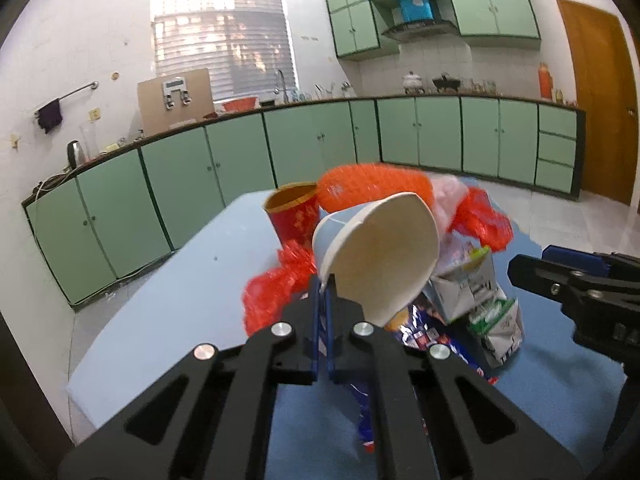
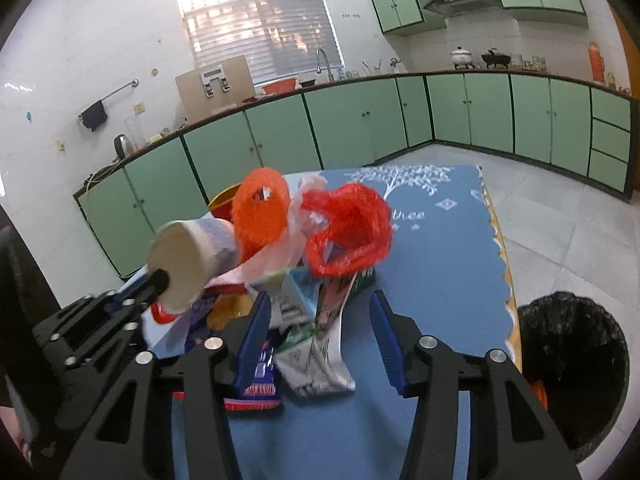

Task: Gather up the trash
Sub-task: 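Grasp the white paper cup with the left tool while the right tool grasps the red plastic bag, then carry the cup and red bag over the bin and release both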

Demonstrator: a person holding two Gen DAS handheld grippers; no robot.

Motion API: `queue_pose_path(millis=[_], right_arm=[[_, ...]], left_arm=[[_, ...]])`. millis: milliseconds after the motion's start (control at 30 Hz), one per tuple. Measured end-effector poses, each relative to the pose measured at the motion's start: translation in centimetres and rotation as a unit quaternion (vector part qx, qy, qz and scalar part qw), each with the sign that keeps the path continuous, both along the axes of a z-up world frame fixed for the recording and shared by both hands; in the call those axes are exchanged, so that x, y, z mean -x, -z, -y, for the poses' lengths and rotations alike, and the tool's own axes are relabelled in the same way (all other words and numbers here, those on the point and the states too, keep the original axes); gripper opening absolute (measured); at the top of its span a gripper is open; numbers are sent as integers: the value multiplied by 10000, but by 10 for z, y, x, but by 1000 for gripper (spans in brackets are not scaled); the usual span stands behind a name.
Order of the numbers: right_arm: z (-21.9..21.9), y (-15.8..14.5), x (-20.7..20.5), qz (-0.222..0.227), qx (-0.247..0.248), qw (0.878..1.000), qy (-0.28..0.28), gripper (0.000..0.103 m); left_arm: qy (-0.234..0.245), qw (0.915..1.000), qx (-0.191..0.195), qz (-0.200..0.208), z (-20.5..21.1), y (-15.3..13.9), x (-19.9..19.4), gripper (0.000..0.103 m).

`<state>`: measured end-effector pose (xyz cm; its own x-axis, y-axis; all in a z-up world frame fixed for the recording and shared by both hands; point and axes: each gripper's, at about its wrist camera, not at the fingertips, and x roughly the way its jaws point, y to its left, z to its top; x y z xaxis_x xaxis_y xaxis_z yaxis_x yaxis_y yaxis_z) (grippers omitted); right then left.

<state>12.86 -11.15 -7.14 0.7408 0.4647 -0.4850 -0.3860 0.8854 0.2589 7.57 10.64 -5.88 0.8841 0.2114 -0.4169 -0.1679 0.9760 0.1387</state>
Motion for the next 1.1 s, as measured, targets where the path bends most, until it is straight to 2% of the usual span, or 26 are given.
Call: queue_pose_path(millis=[233,333,533,633,700,733,867,1100], right_arm=[[6,-18,-31,215,51,9994,276,50],[9,-15,-46,132,86,9991,383,47],[9,-2,-72,-151,-23,9993,334,46],[10,8,-87,-429,-184,9986,251,33],[10,13,-97,-600,-271,9978,87,9],[10,14,-98,-629,-250,9977,59,8],[18,2,-92,-388,-346,9986,66,4],[59,-44,-77,274,-584,9969,439,4]], left_arm=[[-61,9996,54,262,-2,-16,-8,2],[-37,9995,73,300,3,-17,-19,2],[16,9987,192,464,12,-24,-36,2],[-5,9980,280,563,14,-30,-40,2],[-35,9974,335,636,14,-34,-39,2],[-53,9971,347,674,13,-36,-38,2],[-51,9965,373,753,14,-41,-36,2],[177,9953,428,851,30,-49,-36,2]])
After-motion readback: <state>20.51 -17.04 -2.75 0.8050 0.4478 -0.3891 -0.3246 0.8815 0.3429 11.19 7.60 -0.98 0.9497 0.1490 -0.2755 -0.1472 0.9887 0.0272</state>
